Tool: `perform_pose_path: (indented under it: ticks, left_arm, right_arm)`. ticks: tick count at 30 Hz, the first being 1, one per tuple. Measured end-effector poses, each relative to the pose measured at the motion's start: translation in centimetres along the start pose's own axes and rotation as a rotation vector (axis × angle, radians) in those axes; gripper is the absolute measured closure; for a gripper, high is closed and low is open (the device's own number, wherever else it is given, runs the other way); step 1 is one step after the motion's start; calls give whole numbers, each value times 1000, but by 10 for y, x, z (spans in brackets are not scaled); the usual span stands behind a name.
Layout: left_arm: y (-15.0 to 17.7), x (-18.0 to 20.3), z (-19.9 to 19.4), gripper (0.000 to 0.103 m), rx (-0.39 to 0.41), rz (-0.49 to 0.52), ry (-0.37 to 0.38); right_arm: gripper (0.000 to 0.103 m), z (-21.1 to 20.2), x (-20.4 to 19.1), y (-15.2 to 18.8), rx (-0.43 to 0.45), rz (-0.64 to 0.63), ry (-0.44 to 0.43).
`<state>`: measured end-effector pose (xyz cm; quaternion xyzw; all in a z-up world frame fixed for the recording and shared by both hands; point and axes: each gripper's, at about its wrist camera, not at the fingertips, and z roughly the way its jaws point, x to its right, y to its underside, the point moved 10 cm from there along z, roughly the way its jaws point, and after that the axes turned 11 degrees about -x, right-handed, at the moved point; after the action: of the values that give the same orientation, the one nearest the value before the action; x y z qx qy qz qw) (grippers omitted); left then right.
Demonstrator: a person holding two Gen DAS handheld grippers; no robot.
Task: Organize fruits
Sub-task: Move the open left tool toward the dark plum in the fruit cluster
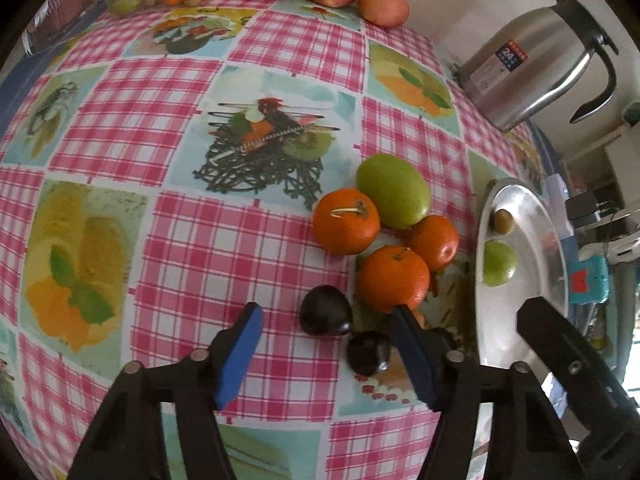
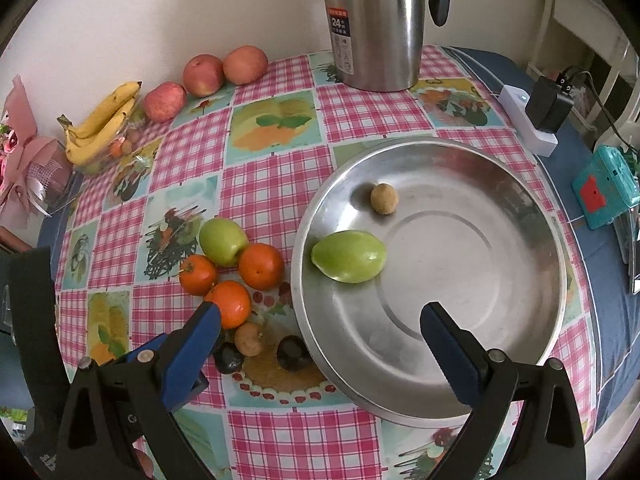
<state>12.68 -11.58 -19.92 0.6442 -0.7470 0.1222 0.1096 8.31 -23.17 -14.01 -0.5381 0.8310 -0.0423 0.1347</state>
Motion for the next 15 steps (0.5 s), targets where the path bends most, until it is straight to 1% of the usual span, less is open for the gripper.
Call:
perform_pose_path:
  ticks: [2,4,8,15]
  left_arm:
    - [-1,2,-2,48,2,3,15]
    - [-1,4,-4,54,3,7,18]
    - [-3,-1,-8,55,3,7,-15]
    - [-1,-2,-5,58,2,9,-21]
  right_arm:
    - [3,0,0,0,0,0,0]
    - [3,-1,0,0,2,4,-6]
    - [3,-1,0,0,3,0,-2]
    - [3,0,-2,0,0,-8,-3]
